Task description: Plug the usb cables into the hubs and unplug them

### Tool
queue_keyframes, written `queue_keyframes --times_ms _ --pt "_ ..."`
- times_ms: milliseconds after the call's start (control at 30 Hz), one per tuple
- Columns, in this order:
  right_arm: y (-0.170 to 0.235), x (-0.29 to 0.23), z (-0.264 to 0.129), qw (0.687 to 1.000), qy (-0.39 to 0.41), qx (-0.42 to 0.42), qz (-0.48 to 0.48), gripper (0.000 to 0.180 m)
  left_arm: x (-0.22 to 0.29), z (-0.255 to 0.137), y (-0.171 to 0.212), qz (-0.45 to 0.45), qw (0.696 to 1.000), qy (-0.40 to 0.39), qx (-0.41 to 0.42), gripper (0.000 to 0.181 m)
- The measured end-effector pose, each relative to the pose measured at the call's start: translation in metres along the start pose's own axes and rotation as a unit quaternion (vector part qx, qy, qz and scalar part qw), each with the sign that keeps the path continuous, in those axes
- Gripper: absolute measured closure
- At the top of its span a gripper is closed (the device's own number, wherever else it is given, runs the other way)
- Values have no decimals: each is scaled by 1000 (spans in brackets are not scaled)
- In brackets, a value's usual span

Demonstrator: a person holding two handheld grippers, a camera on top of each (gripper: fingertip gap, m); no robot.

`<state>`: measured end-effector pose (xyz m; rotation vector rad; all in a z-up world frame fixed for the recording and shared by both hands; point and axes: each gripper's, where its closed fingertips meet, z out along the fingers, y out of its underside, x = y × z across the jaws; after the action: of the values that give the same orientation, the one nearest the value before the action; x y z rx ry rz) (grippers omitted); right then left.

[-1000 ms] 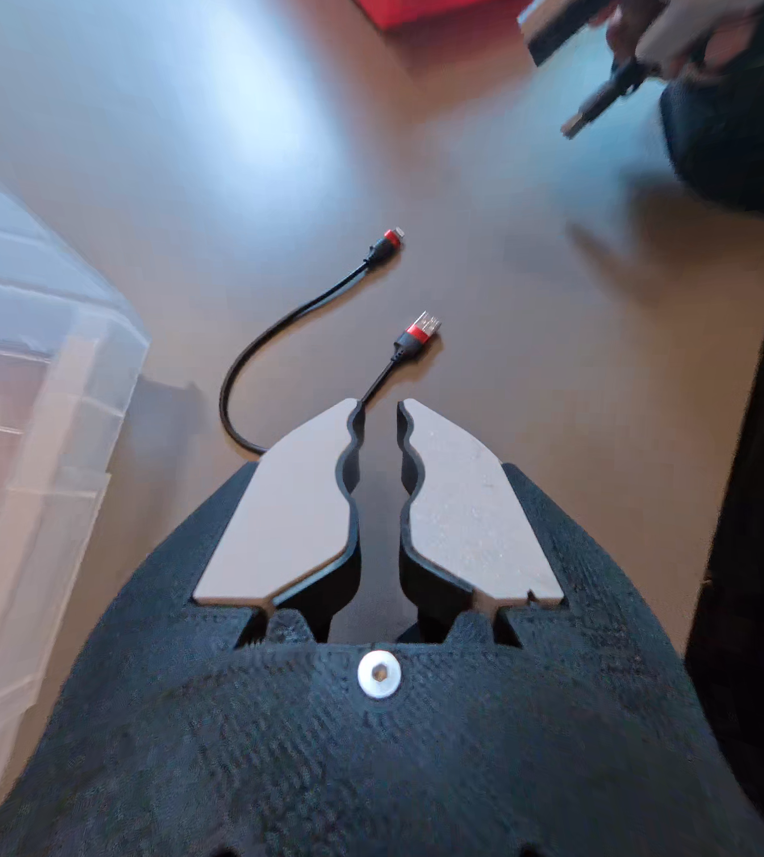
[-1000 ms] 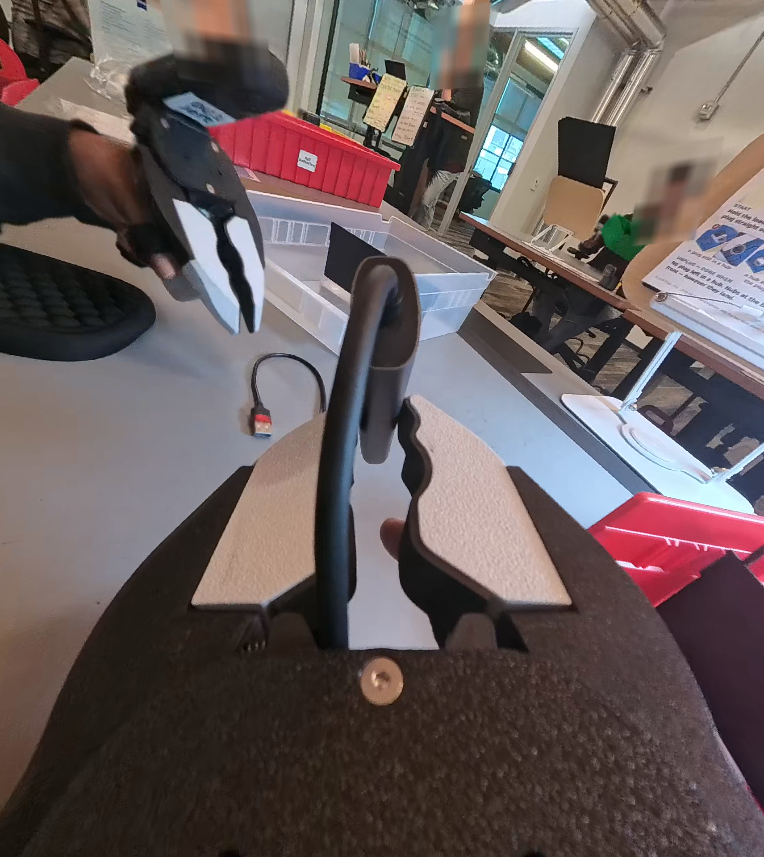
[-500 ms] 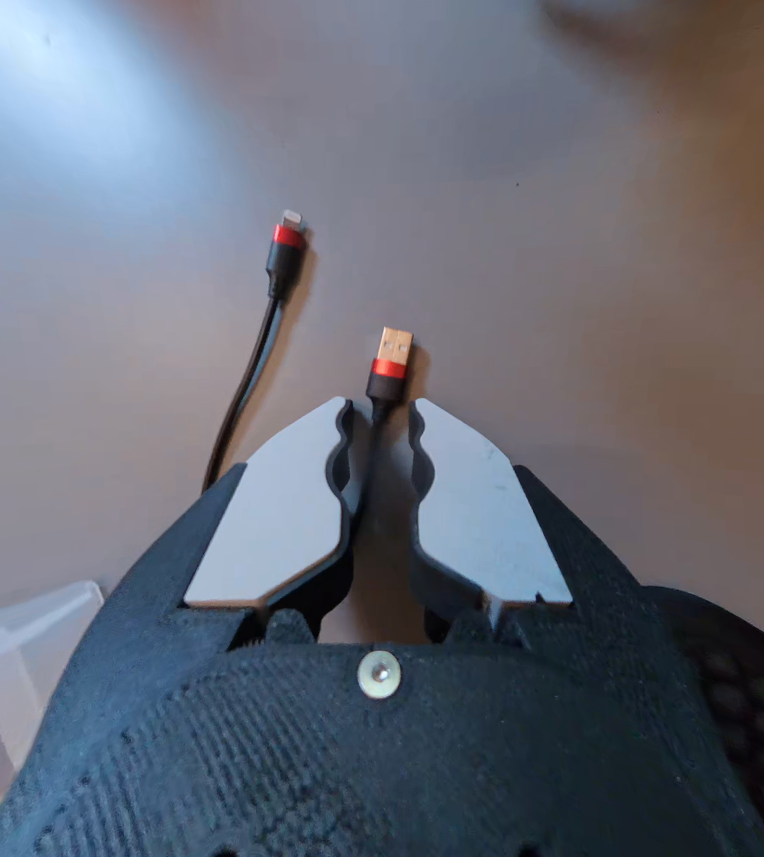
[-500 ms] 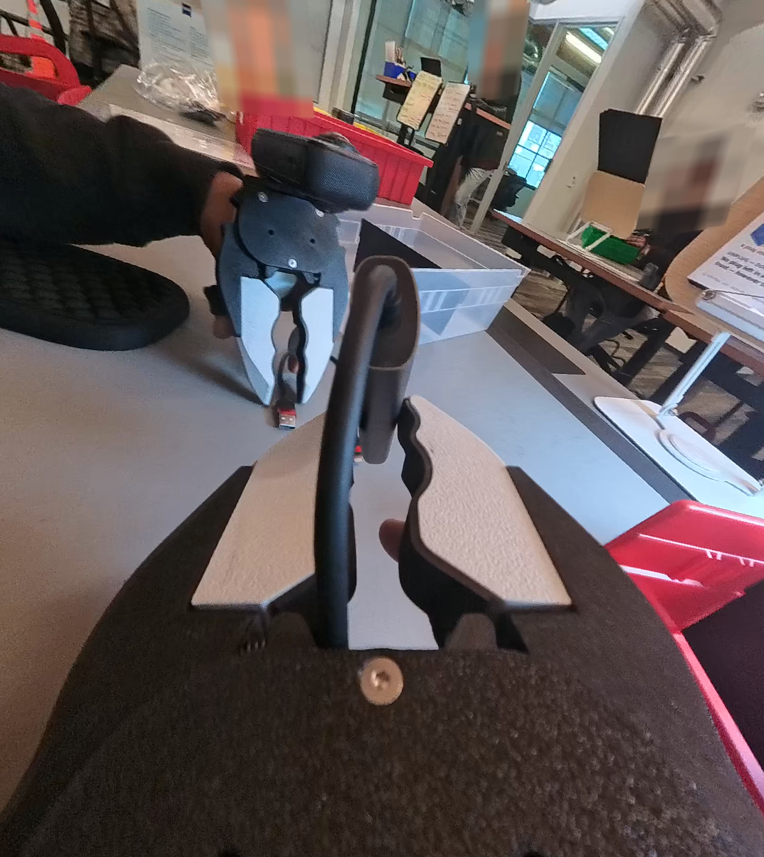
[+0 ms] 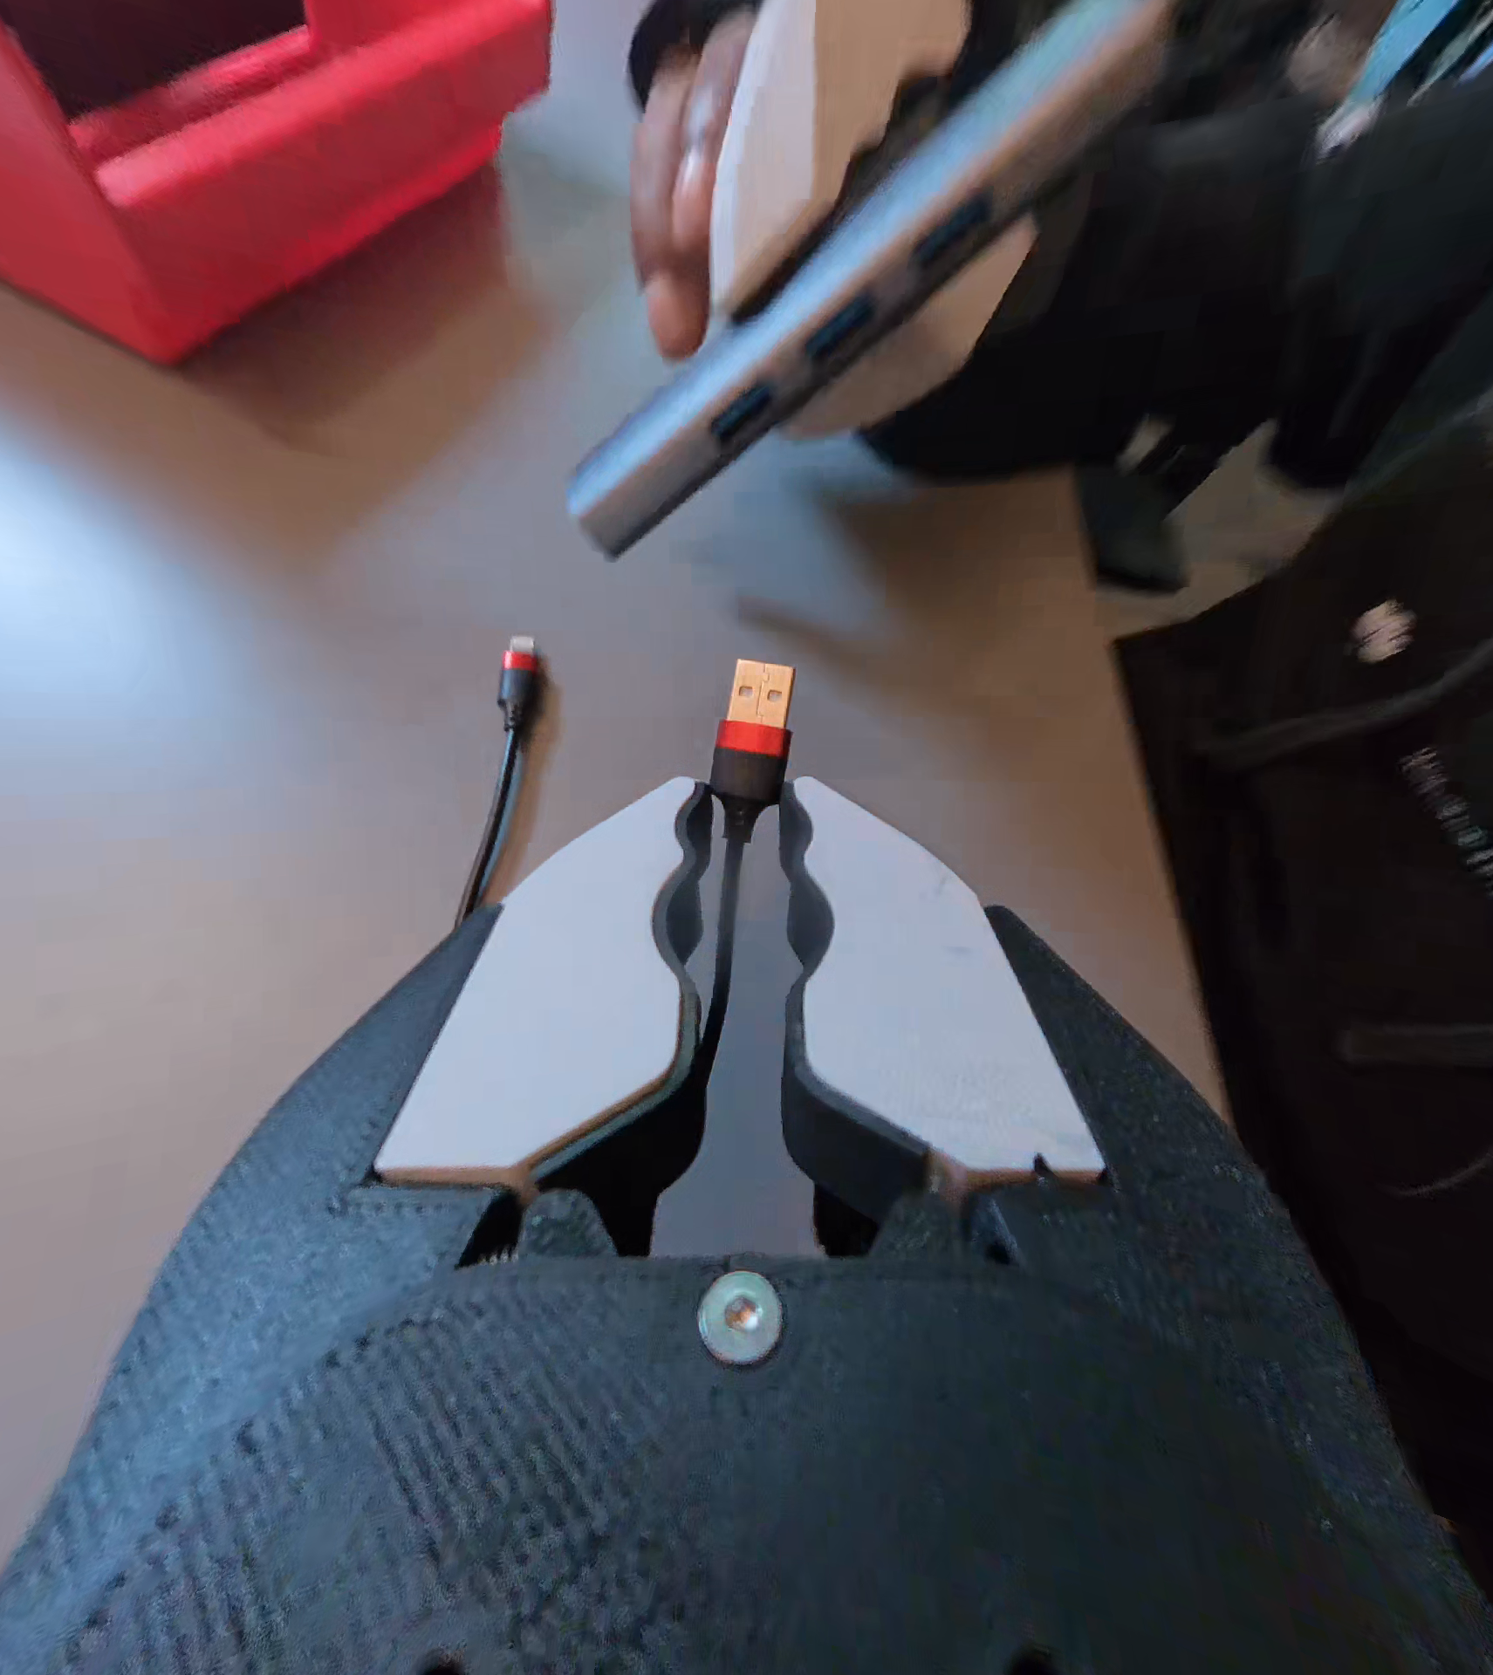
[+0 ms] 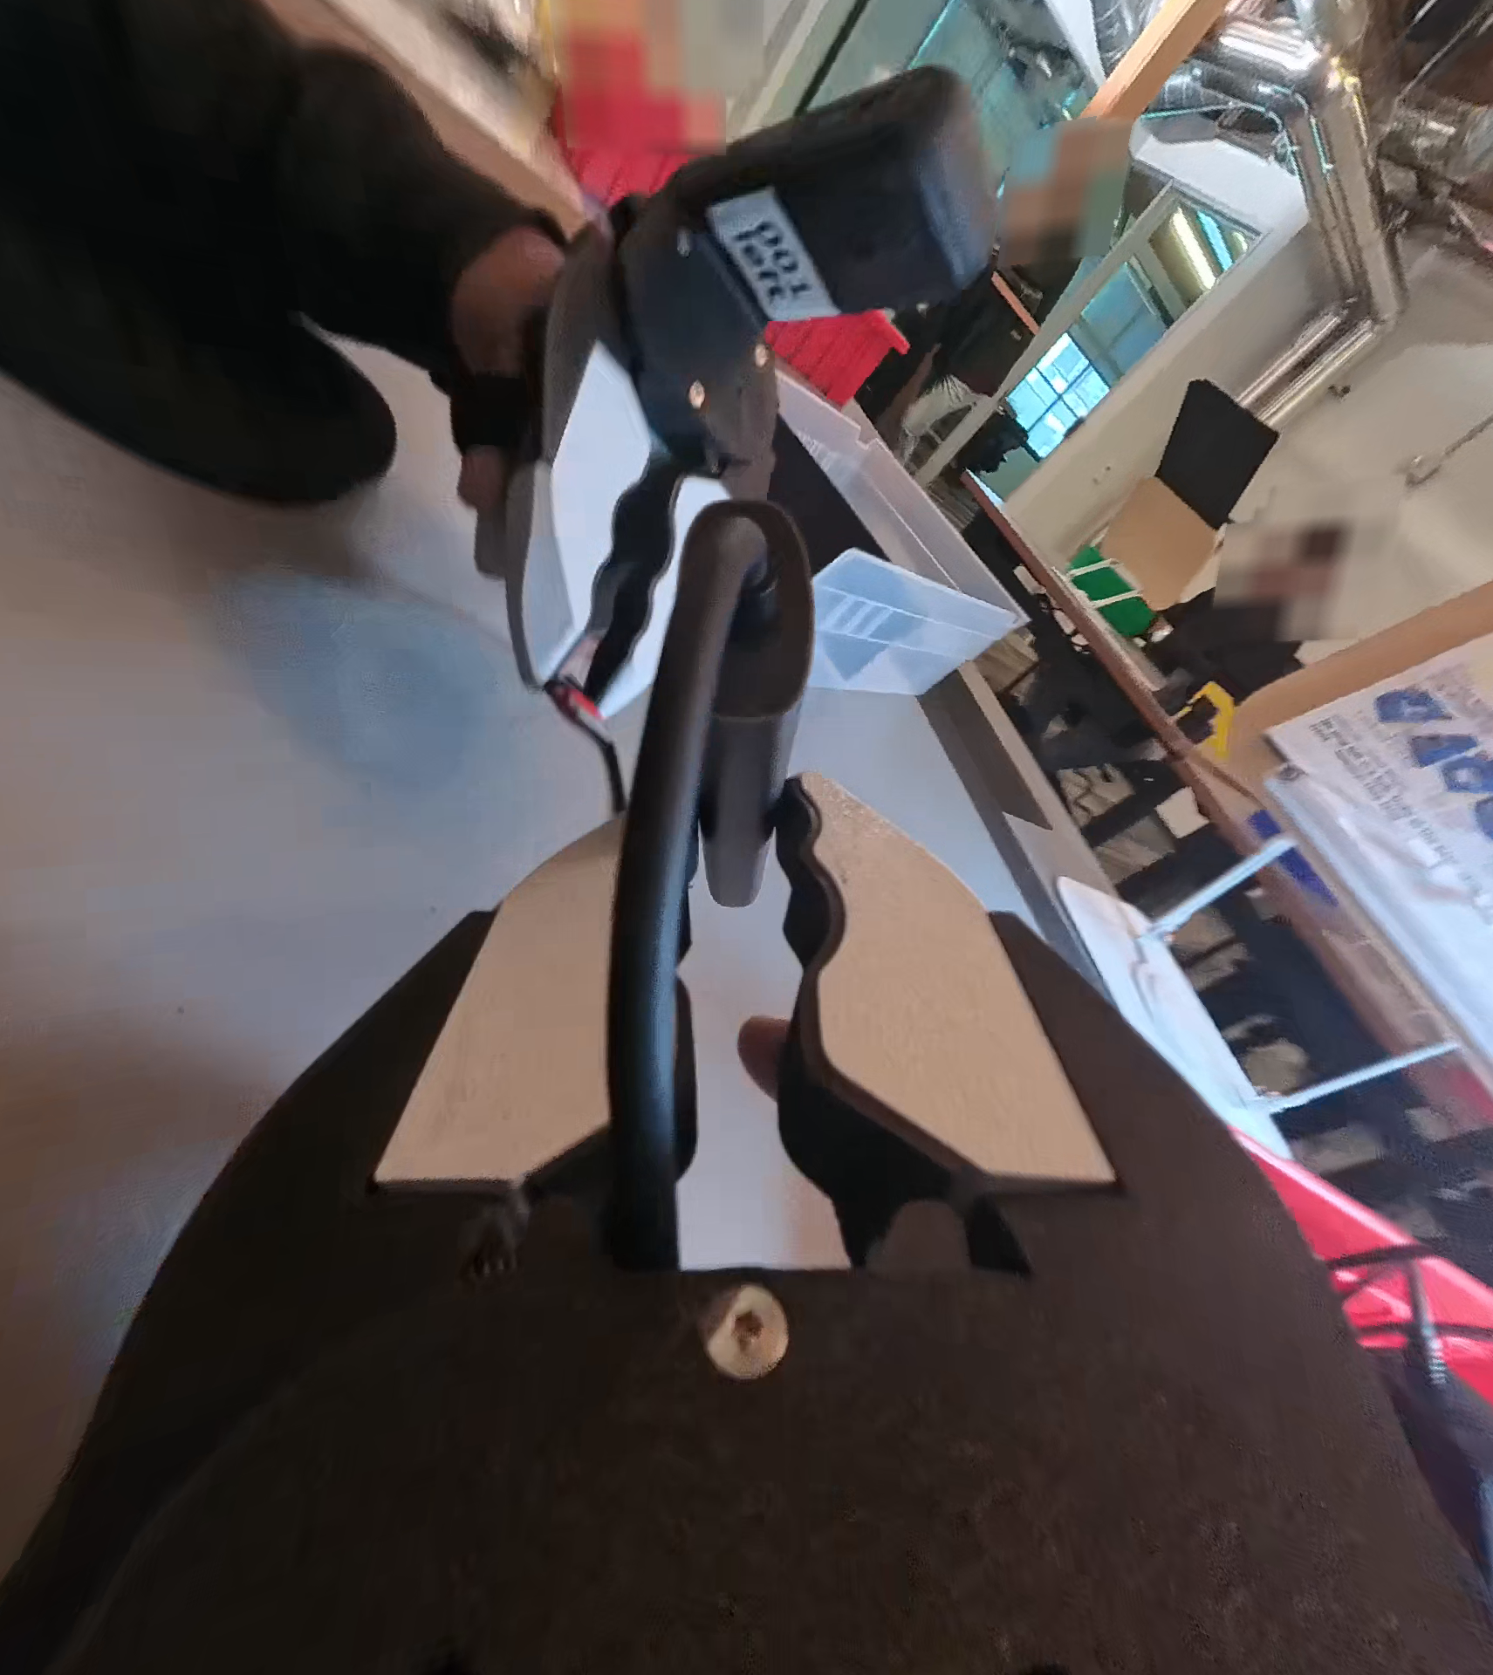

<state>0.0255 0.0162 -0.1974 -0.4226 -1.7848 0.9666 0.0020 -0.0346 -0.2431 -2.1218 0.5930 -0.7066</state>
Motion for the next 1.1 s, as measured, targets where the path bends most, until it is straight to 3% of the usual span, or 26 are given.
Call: queue_keyframes --times_ms 33,133,167,200,467,700,800,967,1033,1100 --pt "0 -2 1 1000 2 -4 -15 14 5 -2 -5 -10 1000 19 20 167" --pt "-2 -7 5 999 7 -11 -43 14 13 -6 -13 -34 996 62 61 167" --pt "-1 -8 6 998 9 -14 -53 42 15 -7 -14 -42 994 75 69 167" --pt "-1 -10 7 998 8 -17 -59 164 16 -8 -15 -47 992 84 76 167" --pt "1 -15 10 997 4 -23 -71 164 17 -6 -14 -58 991 93 81 167" --pt "16 8 8 997 55 -50 -28 161 -5 -14 -21 -27 996 -8 87 167" --pt "18 20 4 996 73 -44 0 160 8 -26 -32 -29 994 21 106 167" --pt "15 34 -2 994 96 -25 37 160 82 -56 -49 35 977 182 101 166" --pt "14 36 -3 994 99 -19 49 160 89 -65 -56 54 973 190 118 166" --pt "12 37 -4 993 98 -15 56 160 64 -64 -52 29 983 147 111 166"
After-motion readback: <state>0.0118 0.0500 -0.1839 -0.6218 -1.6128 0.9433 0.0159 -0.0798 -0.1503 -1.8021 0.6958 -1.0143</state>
